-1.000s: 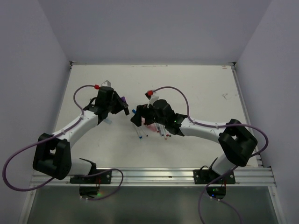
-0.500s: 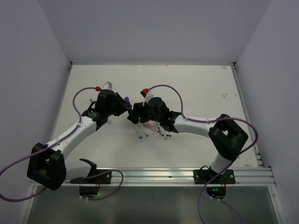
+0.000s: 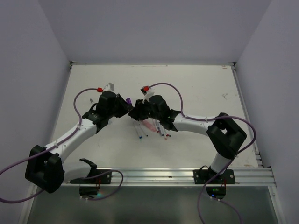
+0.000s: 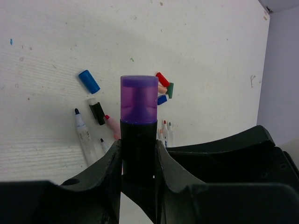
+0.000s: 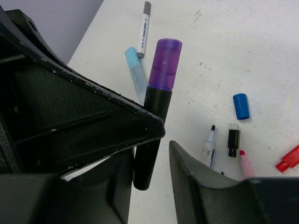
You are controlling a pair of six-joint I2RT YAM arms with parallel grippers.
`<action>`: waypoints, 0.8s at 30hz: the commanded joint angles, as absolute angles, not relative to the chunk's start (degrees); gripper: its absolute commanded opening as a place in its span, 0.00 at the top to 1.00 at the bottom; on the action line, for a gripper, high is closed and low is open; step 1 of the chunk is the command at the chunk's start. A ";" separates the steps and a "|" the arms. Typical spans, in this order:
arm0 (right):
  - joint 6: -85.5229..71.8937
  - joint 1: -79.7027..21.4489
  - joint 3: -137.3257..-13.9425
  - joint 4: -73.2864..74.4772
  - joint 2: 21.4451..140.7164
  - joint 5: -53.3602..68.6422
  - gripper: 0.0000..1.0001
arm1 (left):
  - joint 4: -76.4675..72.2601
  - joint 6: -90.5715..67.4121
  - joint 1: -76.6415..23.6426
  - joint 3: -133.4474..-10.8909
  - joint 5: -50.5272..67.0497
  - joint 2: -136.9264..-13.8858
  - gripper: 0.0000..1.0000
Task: Open the pen caps
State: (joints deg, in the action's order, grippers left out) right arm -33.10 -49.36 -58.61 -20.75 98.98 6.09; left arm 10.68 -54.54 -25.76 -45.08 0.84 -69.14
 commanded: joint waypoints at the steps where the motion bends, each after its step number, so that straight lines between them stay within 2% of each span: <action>1: -33.66 -48.78 -60.21 -24.96 99.49 7.12 0.64 | 7.65 -55.46 -27.07 -44.47 0.70 -67.24 0.98; 5: -34.19 -48.34 -58.71 -26.54 98.70 7.82 0.80 | 6.95 -54.41 -27.60 -44.47 1.05 -67.06 0.96; 6: -34.19 -48.08 -58.28 -26.46 98.35 8.00 0.88 | 6.86 -54.14 -27.60 -44.30 1.23 -66.80 0.94; 9: -34.19 -47.73 -56.52 -26.72 96.77 8.79 1.00 | 5.89 -52.56 -27.60 -44.47 0.79 -65.92 0.74; 10: -34.19 -47.46 -55.99 -26.72 96.33 9.05 1.00 | 5.80 -52.12 -27.60 -44.47 0.53 -65.22 0.63; 12: -34.28 -46.94 -54.41 -26.81 95.28 10.27 1.00 | 5.19 -50.37 -27.60 -45.00 0.18 -64.43 0.52; 13: -34.28 -46.85 -53.97 -26.89 94.75 10.63 1.00 | 4.84 -49.67 -27.51 -45.09 -0.78 -63.73 0.42; 15: -34.19 -46.41 -52.74 -26.98 93.43 11.60 1.00 | 3.78 -47.38 -27.51 -45.35 -1.58 -62.93 0.28; 16: -34.02 -46.32 -52.30 -27.07 92.99 12.91 1.00 | 3.43 -46.50 -27.34 -45.35 -1.58 -62.15 0.17; 18: -33.05 -45.97 -51.33 -26.90 91.41 14.49 1.00 | 2.11 -43.69 -26.72 -45.44 -0.88 -61.53 0.06; 22: -31.64 -45.27 -49.57 -26.90 88.42 18.45 1.00 | -3.33 -38.77 -23.39 -43.95 6.74 -59.95 0.02; 24: -31.55 -44.22 -48.96 -27.07 87.37 22.05 1.00 | -8.16 -37.44 -21.11 -42.20 15.44 -59.68 0.02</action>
